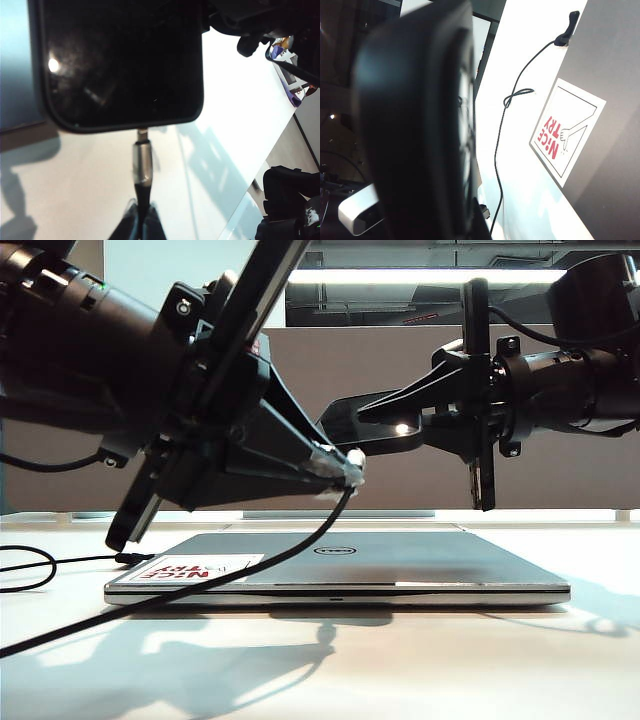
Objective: Pick up the charging cable and the phone, plug the charging cable into the charging port on the phone, and finally place them back on the table.
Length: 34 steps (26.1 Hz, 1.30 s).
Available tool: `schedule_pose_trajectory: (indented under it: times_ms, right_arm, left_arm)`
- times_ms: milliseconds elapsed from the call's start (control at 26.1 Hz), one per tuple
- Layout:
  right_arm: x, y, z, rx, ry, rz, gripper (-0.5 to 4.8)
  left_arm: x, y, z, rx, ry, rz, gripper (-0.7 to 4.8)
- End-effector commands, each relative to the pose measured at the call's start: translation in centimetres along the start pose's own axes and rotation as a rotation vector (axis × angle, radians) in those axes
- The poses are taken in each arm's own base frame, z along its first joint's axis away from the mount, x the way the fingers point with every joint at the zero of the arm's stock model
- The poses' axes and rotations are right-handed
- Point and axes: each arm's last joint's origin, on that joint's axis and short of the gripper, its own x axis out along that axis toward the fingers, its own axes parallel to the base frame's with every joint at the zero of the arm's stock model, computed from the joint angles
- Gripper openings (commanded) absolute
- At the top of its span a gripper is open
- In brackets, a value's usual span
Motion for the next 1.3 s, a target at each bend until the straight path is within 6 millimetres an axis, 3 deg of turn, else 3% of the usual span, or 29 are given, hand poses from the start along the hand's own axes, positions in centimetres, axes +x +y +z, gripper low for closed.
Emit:
schedule_pose_trajectory:
  times_ms: [38,727,1301]
  right_arm:
    - [0.01,0.52,0.17,-0.036,0.014,0.029,-0.05]
    - [0.03,0.58,0.11,-0.004,0.035,0.043,-0.05]
    - [0.03,0.69,0.03,-0.08,0.069,0.071,-0.05]
  left_arm:
    - [-0.02,-0.37,0.38,0.006,-0.033,-0.029,-0.06]
    - [-0.02,-0.38,0.39,0.003,-0.034,-0.03,-0.06]
    - [-0.02,-0.35,0.42,0.003,-0.035,-0.029,-0.06]
